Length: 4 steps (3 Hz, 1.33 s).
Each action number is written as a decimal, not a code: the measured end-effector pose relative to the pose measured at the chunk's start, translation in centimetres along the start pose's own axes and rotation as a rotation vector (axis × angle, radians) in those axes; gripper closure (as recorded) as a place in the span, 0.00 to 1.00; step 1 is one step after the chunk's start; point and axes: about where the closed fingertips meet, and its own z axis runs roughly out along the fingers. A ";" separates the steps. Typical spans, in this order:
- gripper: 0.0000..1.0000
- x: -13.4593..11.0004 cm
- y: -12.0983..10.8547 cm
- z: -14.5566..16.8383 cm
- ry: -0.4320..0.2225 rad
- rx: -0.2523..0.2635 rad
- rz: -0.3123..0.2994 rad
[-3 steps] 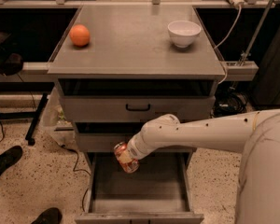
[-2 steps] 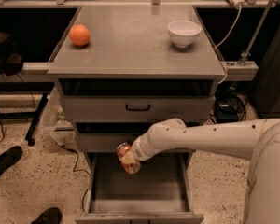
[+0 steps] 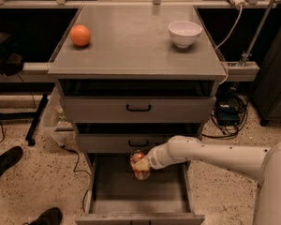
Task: Place coke can into bottom drawer
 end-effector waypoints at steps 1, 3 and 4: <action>1.00 2.9 -3.0 2.9 -0.019 -0.021 0.062; 1.00 8.5 -6.9 9.0 -0.013 -0.068 0.101; 1.00 11.4 -8.2 11.9 0.038 -0.131 0.172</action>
Offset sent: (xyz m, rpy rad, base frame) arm 0.0214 -0.0373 -0.1473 0.0572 0.0582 -0.0438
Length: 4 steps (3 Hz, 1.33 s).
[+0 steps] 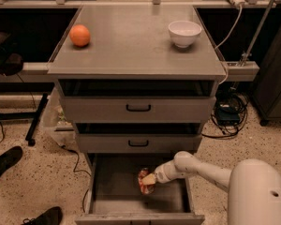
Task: Place coke can into bottom drawer
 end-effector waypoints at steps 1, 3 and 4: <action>1.00 2.3 -1.3 2.1 0.056 -0.079 0.082; 0.81 5.8 -1.9 5.3 0.186 -0.229 0.222; 0.58 6.7 -1.7 5.5 0.198 -0.257 0.256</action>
Offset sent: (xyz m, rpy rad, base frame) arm -0.0258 -0.0066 -0.0853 0.1154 0.4210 0.0272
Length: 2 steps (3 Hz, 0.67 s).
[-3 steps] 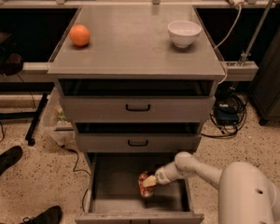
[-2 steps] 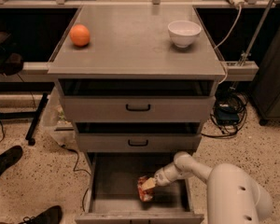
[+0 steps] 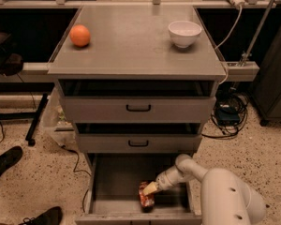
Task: Place coke can into bottom drawer
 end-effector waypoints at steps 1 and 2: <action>0.34 0.7 0.2 -0.1 -0.006 -0.007 0.017; 0.11 1.5 0.4 0.0 -0.007 -0.002 0.036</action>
Offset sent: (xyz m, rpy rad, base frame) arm -0.0214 -0.0095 0.0043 -0.0140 0.0275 -0.0525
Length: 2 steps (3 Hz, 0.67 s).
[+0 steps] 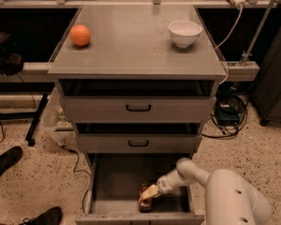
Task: Place coke can into bottom drawer
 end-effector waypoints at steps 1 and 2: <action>0.00 0.0 0.0 0.0 0.000 0.000 0.000; 0.00 0.0 0.0 0.0 0.000 0.000 0.000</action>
Offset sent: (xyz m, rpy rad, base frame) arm 0.0000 0.0000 0.0000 0.0000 0.0000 0.0000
